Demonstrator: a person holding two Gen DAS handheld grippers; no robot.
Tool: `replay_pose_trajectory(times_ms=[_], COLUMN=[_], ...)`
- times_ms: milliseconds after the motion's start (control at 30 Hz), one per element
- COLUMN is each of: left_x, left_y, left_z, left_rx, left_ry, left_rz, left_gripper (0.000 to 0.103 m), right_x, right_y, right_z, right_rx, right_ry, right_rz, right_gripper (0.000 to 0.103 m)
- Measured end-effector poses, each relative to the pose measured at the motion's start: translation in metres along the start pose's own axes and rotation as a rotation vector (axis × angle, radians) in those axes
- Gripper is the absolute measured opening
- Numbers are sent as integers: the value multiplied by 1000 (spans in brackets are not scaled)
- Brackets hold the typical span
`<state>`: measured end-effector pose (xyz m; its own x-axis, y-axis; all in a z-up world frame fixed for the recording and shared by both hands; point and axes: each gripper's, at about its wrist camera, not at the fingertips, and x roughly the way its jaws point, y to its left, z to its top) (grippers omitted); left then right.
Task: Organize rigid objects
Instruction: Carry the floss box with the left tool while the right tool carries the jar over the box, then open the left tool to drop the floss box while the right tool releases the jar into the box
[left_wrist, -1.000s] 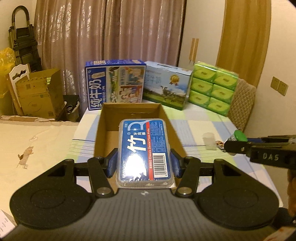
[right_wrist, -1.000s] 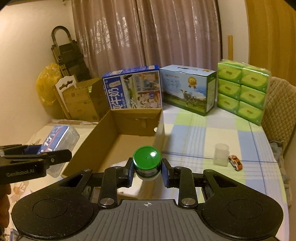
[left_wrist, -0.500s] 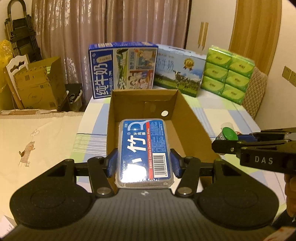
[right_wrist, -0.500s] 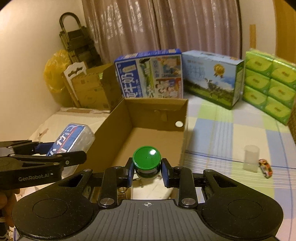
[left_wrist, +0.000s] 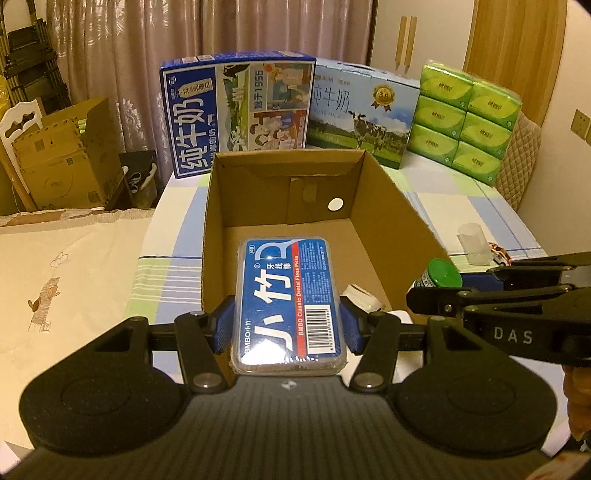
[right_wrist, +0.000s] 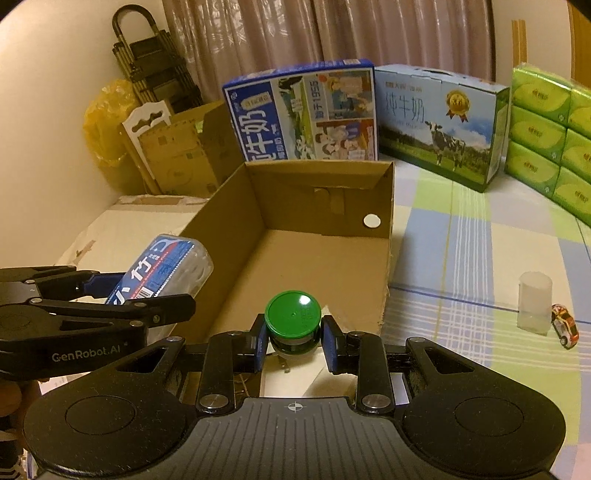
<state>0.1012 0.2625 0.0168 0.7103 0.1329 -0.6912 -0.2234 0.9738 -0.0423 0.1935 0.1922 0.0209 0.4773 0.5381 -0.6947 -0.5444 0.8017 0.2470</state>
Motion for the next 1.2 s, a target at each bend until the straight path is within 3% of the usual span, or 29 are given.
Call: replay_pose_trajectory(times_ms=[167, 233, 267, 767, 800, 867, 900, 1200], left_x=[14, 16, 16, -12, -14, -17, -19, -43], left_y=[1, 3, 5, 18, 18, 18, 18, -2], left_z=[0, 1, 2, 3, 3, 1, 0, -10], left_rx=[-8, -15, -19, -56, -57, -58, -58, -65], left_ry=[25, 19, 12, -35, -36, -37, -38, -44], left_rz=[1, 9, 16, 60, 61, 64, 65, 47], left_gripper=[53, 67, 69, 70, 70, 70, 70, 70], right_x=[8, 11, 12, 13, 12, 8, 4, -42], right_y=[-4, -5, -5, -2, -2, -4, -6, -19], right_z=[-1, -1, -1, 1, 2, 3, 4, -6], right_rx=[13, 15, 14, 27, 34, 46, 53, 78], right_ry=[9, 12, 13, 23, 19, -1, -15, -49], right_rz=[0, 1, 4, 56, 57, 46, 37, -14], right_gripper=[27, 27, 27, 28, 29, 53, 57, 58])
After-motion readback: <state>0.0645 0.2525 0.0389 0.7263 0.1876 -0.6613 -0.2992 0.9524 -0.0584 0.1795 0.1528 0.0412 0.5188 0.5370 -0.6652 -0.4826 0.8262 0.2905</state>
